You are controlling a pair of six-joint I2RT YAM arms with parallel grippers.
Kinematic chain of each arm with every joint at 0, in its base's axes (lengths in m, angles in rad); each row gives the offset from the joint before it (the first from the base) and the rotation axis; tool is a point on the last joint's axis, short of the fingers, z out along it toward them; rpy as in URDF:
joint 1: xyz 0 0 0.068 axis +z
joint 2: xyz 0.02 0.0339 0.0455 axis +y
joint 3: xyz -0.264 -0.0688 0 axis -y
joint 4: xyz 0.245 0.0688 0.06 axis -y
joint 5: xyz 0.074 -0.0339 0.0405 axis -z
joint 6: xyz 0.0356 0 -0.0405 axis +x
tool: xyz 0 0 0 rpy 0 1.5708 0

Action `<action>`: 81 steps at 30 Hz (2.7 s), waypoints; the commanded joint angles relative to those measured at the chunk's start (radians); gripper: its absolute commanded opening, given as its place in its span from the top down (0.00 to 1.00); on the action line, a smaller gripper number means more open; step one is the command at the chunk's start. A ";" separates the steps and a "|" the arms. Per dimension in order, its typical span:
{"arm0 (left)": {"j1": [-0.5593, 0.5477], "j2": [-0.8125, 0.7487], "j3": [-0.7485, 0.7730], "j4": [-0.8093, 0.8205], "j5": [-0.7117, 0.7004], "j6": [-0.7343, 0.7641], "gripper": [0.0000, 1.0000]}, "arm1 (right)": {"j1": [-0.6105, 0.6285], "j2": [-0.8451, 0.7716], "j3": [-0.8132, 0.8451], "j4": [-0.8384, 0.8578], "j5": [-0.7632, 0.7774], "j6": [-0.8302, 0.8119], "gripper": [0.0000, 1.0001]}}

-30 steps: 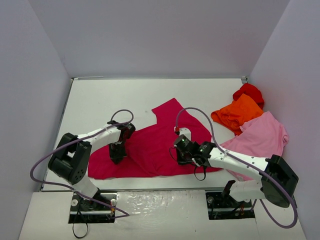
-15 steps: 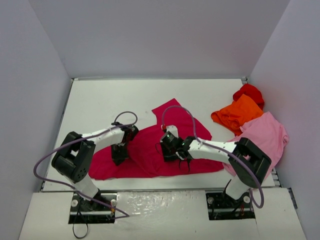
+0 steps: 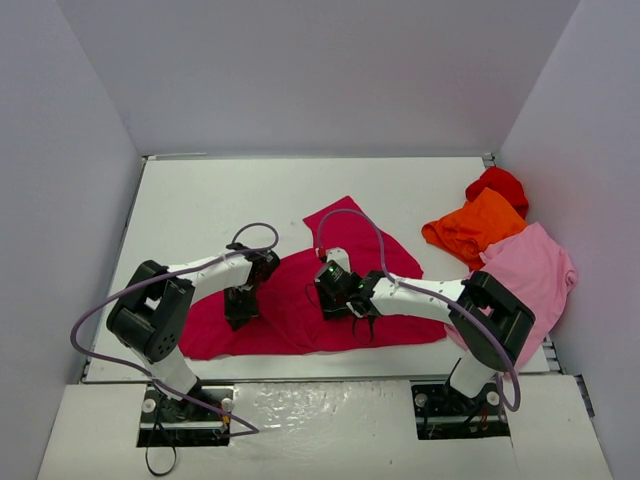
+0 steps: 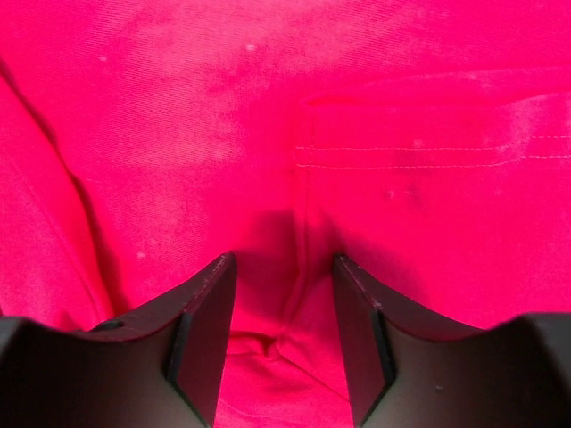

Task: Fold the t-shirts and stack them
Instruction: Fold the flattened tshirt in 1/3 of the way

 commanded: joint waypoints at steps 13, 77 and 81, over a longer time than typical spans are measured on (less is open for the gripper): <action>-0.013 0.007 -0.020 0.055 0.014 -0.002 1.00 | -0.013 -0.045 0.011 -0.043 0.113 -0.055 0.86; -0.015 -0.227 0.094 0.006 0.093 0.042 1.00 | -0.411 0.007 0.149 -0.052 0.325 -0.062 0.83; -0.039 -0.156 0.039 0.202 0.291 0.020 1.00 | -0.412 -0.022 0.059 -0.058 0.324 -0.048 1.00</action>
